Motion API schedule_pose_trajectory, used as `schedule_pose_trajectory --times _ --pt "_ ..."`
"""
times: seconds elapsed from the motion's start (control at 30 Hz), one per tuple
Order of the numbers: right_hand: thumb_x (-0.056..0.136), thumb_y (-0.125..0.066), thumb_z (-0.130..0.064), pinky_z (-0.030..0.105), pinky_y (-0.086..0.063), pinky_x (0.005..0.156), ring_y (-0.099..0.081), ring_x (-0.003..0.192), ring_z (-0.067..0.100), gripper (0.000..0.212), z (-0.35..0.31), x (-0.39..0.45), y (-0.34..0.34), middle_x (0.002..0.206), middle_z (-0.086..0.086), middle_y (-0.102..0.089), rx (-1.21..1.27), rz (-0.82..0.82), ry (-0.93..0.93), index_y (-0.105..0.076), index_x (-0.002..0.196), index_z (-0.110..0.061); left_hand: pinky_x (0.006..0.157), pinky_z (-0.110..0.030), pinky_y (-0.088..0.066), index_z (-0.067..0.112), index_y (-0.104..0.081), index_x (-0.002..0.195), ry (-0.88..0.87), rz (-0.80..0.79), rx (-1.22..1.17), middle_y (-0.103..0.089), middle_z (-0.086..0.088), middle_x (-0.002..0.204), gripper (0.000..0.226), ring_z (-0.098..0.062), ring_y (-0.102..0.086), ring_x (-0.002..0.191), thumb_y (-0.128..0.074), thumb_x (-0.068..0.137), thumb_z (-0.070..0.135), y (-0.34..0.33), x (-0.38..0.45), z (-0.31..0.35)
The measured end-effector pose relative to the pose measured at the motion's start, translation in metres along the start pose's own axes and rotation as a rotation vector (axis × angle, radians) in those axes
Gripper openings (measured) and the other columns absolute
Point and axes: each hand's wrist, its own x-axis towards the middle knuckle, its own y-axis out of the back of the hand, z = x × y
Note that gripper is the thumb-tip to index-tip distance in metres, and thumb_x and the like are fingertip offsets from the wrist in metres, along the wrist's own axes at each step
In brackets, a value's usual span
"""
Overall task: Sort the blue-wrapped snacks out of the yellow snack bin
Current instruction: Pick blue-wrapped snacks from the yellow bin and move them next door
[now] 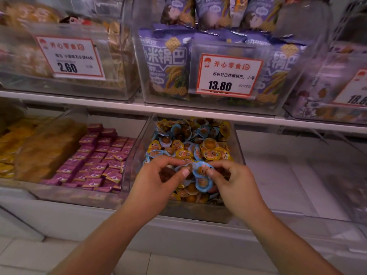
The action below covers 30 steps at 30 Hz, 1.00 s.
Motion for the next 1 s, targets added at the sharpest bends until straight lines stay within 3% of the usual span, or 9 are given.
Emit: schedule_pose_trajectory --times 0.1,0.23,0.4,0.5,0.57,0.63,0.73,0.83,1.0 --pt "0.092 -0.067 -0.011 0.029 -0.061 0.064 -0.075 0.081 0.017 0.009 -0.003 -0.003 -0.007 0.092 0.007 -0.076 0.343 -0.019 -0.163 -0.073 0.096 -0.016 0.064 -0.019 -0.055 0.031 -0.072 0.096 0.015 -0.019 -0.055 -0.071 0.018 0.092 0.015 -0.001 -0.067 0.077 -0.077 0.082 0.028 -0.016 -0.006 0.004" --pt "0.094 -0.063 -0.009 0.038 -0.06 0.069 -0.074 0.092 0.025 0.013 -0.01 -0.003 -0.01 0.099 0.013 -0.075 0.76 -0.019 -0.369 -0.07 0.105 -0.007 0.068 -0.019 -0.056 0.031 -0.07 0.095 0.025 0.011 -0.073 -0.071 0.012 0.102 0.019 0.0 -0.068 0.082 -0.079 0.082 0.02 -0.027 -0.005 0.008" --pt "0.091 -0.068 -0.018 0.039 -0.062 0.068 -0.074 0.091 0.018 0.026 -0.015 -0.002 -0.017 0.102 0.005 -0.073 0.587 -0.084 -0.28 -0.063 0.114 -0.031 0.066 -0.008 -0.046 0.034 -0.071 0.091 -0.018 0.01 -0.03 -0.07 0.016 0.096 0.028 0.003 -0.064 0.083 -0.083 0.075 0.013 -0.027 -0.002 0.008" --pt "0.087 -0.074 -0.02 0.04 -0.062 0.079 -0.072 0.095 0.013 0.032 -0.013 -0.004 -0.026 0.103 -0.004 -0.074 0.511 -0.122 -0.243 -0.059 0.11 -0.037 0.073 -0.017 -0.054 0.035 -0.067 0.089 -0.032 -0.01 -0.075 -0.071 0.013 0.098 0.04 -0.004 -0.068 0.091 -0.077 0.076 -0.001 -0.028 -0.003 0.008" --pt "0.088 -0.074 -0.016 0.028 -0.06 0.076 -0.073 0.092 0.011 0.03 -0.015 -0.005 -0.029 0.099 -0.007 -0.076 0.579 -0.137 -0.253 -0.062 0.111 -0.032 0.075 -0.025 -0.059 0.037 -0.062 0.095 -0.058 -0.043 -0.13 -0.072 0.011 0.102 0.048 -0.008 -0.07 0.093 -0.071 0.075 -0.005 -0.032 -0.006 0.012" --pt "0.09 -0.07 -0.013 0.022 -0.057 0.07 -0.074 0.09 0.012 0.022 -0.017 -0.005 -0.029 0.097 -0.003 -0.077 0.677 -0.116 -0.258 -0.066 0.108 -0.024 0.078 -0.019 -0.056 0.045 -0.055 0.111 -0.146 -0.066 -0.088 -0.07 0.018 0.109 0.06 -0.002 -0.069 0.097 -0.072 0.073 0.001 -0.034 -0.007 0.017" --pt "0.091 -0.07 -0.015 0.032 -0.058 0.081 -0.071 0.101 0.016 0.02 -0.018 -0.004 -0.021 0.109 0.001 -0.074 0.725 -0.082 -0.244 -0.068 0.108 -0.025 0.087 -0.007 -0.045 0.046 -0.041 0.136 -0.264 -0.086 -0.001 -0.065 0.026 0.119 0.084 0.005 -0.06 0.113 -0.08 0.072 0.007 -0.032 0.002 0.022" --pt "0.089 -0.073 -0.016 0.043 -0.057 0.091 -0.07 0.106 0.018 0.029 -0.019 -0.003 -0.005 0.118 0.001 -0.071 0.709 -0.038 -0.241 -0.069 0.113 -0.032 0.096 -0.001 -0.032 0.046 -0.034 0.144 -0.318 -0.172 0.066 -0.06 0.031 0.126 0.088 0.011 -0.05 0.124 -0.084 0.075 0.026 -0.029 0.008 0.028" --pt "0.088 -0.073 -0.023 0.028 -0.057 0.067 -0.073 0.088 0.013 0.022 -0.013 -0.003 0.03 0.098 -0.005 -0.075 0.527 0.035 -0.107 -0.074 0.102 -0.039 0.096 -0.003 -0.035 0.051 -0.037 0.143 -0.338 -0.214 0.182 -0.052 0.034 0.133 0.077 0.011 -0.048 0.124 -0.072 0.076 0.059 -0.024 0.012 0.024"
